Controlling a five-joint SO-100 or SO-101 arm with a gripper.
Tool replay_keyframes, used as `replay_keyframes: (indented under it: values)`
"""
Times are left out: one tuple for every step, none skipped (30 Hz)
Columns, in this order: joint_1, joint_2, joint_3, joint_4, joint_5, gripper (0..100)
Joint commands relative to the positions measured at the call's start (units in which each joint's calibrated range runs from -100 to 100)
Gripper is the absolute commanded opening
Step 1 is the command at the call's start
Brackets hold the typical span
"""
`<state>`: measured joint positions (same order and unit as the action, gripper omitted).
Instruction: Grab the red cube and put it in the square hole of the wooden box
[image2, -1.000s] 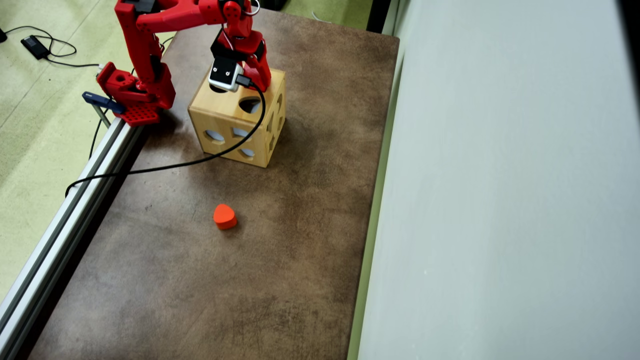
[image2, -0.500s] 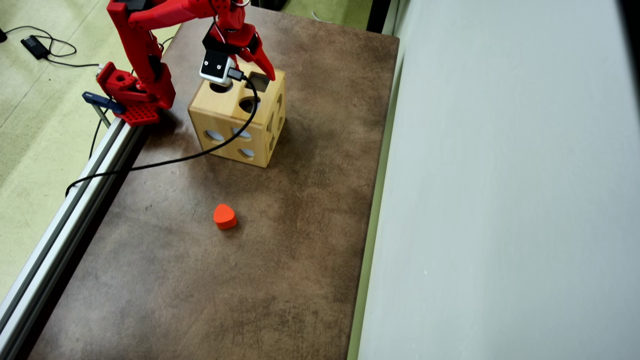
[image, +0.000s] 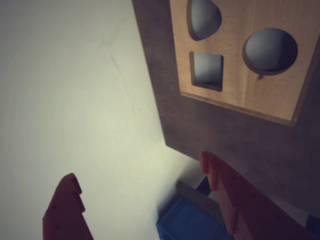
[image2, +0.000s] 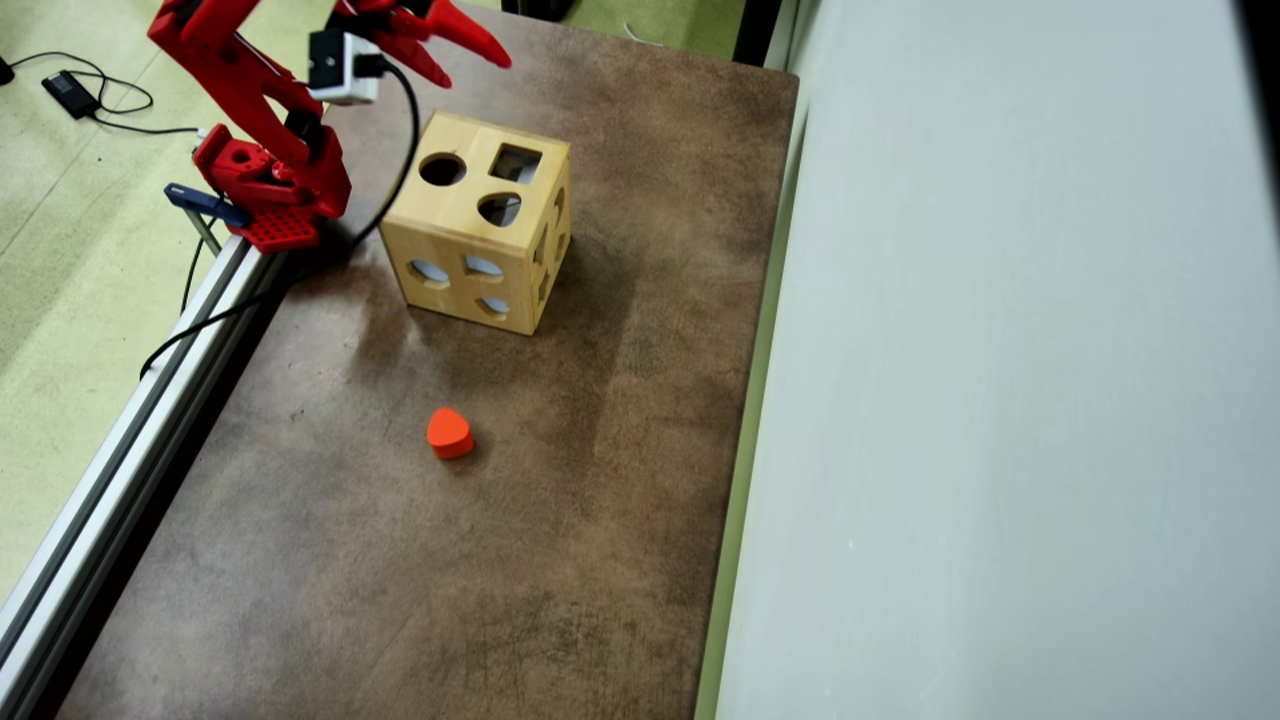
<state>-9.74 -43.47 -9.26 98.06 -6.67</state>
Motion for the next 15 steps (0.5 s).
replay_keyframes:
  values:
    - [0.2, -7.1, -0.2, -0.1, 0.0, 37]
    - [0.2, -8.7, -0.2, -0.1, 0.0, 37]
    - [0.3, -10.5, -0.2, -0.1, 0.0, 37]
    - [0.3, -12.4, -0.2, -0.1, 0.0, 37]
    - [0.3, -14.2, -0.1, -0.1, 0.0, 37]
    - [0.3, -16.2, -0.1, -0.1, 0.0, 37]
    - [0.3, -18.1, -0.1, -0.1, 0.0, 37]
    - [0.3, -20.2, -0.1, -0.1, 0.0, 37]
    - [0.3, -22.2, 0.0, -0.1, 0.0, 37]
    - [0.3, -24.1, 0.4, -0.1, 0.0, 37]
    - [0.3, -26.0, 1.4, -0.1, 0.0, 37]
    - [0.3, -28.2, 2.8, -0.1, 0.0, 37]
    - [0.3, -30.4, 4.6, -0.1, 0.1, 37]
    - [0.3, -32.8, 6.7, -0.1, 0.3, 37]
    - [0.3, -35.5, 8.7, -0.3, 0.4, 37]
